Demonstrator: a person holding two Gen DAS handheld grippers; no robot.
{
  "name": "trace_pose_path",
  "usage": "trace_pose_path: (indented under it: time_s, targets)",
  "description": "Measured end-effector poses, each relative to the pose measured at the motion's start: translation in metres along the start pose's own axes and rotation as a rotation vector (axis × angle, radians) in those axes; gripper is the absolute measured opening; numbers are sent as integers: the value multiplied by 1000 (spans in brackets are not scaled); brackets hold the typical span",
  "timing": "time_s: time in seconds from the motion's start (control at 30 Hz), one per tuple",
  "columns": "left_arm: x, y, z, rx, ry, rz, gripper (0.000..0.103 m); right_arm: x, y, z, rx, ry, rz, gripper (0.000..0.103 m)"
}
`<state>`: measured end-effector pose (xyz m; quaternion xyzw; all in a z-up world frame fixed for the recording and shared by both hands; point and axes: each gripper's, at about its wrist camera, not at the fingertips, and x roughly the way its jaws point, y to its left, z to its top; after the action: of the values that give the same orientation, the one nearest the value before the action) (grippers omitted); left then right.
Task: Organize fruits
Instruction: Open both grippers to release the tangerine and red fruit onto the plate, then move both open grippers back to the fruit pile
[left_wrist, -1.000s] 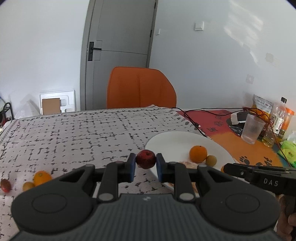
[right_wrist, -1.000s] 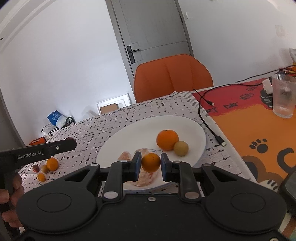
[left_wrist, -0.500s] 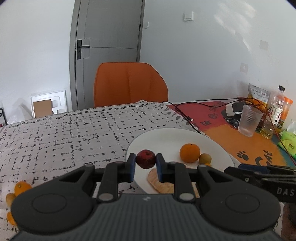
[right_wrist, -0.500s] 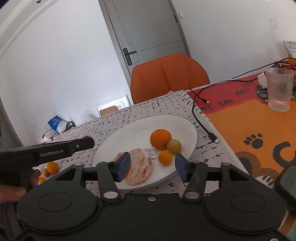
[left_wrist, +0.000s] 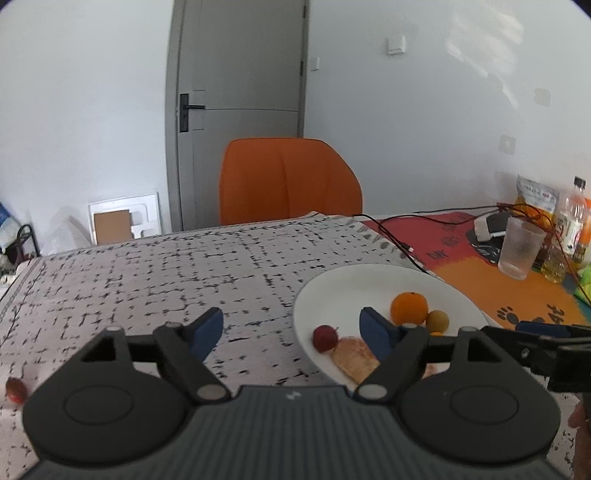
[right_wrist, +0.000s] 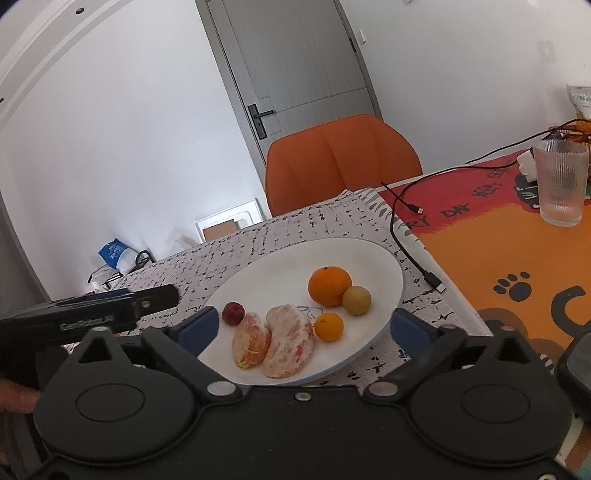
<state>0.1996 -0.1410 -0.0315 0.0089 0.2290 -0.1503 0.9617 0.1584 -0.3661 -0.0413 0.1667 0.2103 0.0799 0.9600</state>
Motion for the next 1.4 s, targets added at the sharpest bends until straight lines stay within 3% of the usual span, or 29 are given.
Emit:
trace_pose_path:
  time_s: [0.17,0.33,0.67,1.4]
  targets:
    - [-12,18,-1,-29,1,39,80,3,7,1,-4,1,-16,103]
    - [-27,37,-1,-58,-17,54,88,2,16,1,-18,-12,-42,103]
    - [-53,67,-1,-86,-37,168,96,1,37,2,-55,-30,-37,103]
    - [-108,145,-8,-164,-81,307,97,14,91,1,-105,0,104,103]
